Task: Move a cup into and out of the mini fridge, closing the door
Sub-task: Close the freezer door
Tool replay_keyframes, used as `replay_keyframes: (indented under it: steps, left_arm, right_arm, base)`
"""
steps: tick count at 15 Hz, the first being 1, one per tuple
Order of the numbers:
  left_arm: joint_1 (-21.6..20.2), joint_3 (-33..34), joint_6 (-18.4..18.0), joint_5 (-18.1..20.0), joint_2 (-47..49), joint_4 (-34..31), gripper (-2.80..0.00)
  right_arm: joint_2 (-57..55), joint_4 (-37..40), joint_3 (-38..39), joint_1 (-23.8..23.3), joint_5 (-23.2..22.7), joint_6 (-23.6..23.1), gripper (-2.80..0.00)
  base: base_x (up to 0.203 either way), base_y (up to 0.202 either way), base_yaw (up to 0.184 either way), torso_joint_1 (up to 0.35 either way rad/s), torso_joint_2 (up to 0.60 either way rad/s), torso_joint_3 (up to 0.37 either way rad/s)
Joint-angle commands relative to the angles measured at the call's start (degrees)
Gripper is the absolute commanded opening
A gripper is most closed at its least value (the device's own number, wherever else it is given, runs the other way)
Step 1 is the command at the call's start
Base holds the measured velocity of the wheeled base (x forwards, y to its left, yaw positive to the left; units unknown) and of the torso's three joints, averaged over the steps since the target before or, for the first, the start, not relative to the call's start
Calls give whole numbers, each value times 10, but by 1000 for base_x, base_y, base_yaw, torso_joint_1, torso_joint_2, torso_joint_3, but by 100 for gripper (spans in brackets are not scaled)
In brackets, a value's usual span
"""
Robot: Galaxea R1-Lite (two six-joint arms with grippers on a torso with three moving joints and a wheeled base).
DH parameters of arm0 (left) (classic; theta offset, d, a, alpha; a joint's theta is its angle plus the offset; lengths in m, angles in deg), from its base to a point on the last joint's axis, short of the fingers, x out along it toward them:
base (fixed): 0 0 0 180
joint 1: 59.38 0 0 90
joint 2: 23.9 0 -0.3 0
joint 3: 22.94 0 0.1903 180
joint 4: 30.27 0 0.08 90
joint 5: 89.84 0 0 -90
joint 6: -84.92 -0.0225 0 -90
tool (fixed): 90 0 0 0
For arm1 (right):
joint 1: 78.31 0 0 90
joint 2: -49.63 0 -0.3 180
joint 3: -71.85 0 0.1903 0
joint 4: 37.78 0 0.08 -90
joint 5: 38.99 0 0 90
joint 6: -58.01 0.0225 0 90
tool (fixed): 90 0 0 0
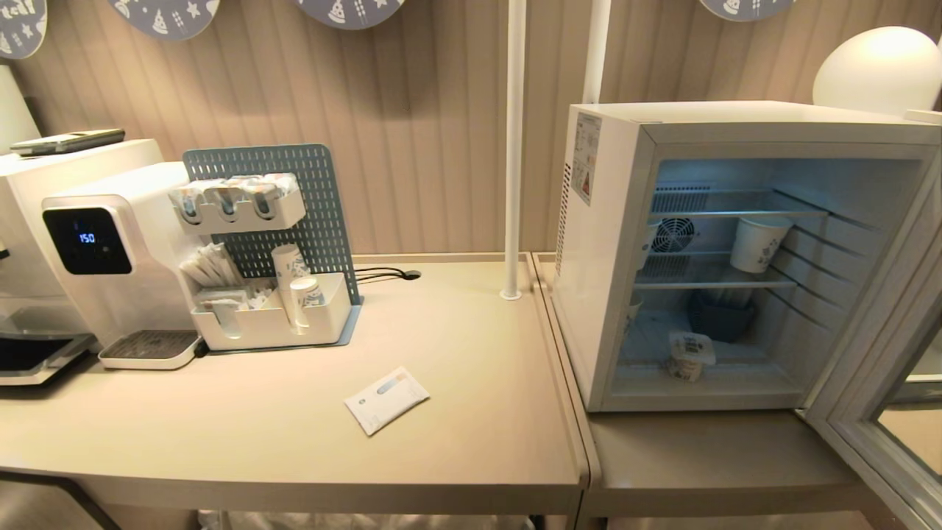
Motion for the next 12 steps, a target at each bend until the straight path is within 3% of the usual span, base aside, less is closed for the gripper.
replay_keyframes:
  steps: [1, 3, 4, 5, 7, 10, 11, 12]
  left_arm:
    - [0, 0, 0, 0, 0, 0, -280]
    - [0, 0, 0, 0, -1, 0, -280]
    - [0, 0, 0, 0, 0, 0, -280]
    - [0, 0, 0, 0, 0, -1, -280]
    - [0, 0, 0, 0, 0, -1, -280]
    - [0, 0, 0, 0, 0, -1, -280]
    - [0, 0, 0, 0, 0, -1, -280]
    - [0, 0, 0, 0, 0, -1, -280]
  right_arm:
    - [105, 15, 41, -14, 0, 0, -280]
    - [176, 27, 93, -19, -20, 5, -280]
    - [211, 28, 120, -21, -65, 14, -280]
    - [248, 32, 137, -23, -133, 24, -280]
    - [303, 51, 174, -25, -316, 47, -280]
    - [307, 125, 195, -27, -532, 93, -280]
    - [307, 185, 196, -27, -582, 99, -280]
    - [307, 235, 191, -27, -595, 98, -280]
  base:
    - [0, 0, 0, 0, 0, 0]
    - [0, 0, 0, 0, 0, 0]
    - [0, 0, 0, 0, 0, 0]
    - [0, 0, 0, 0, 0, 0]
    - [0, 0, 0, 0, 0, 0]
    - [0, 0, 0, 0, 0, 0]
    - [0, 0, 0, 0, 0, 0]
    - [0, 0, 0, 0, 0, 0]
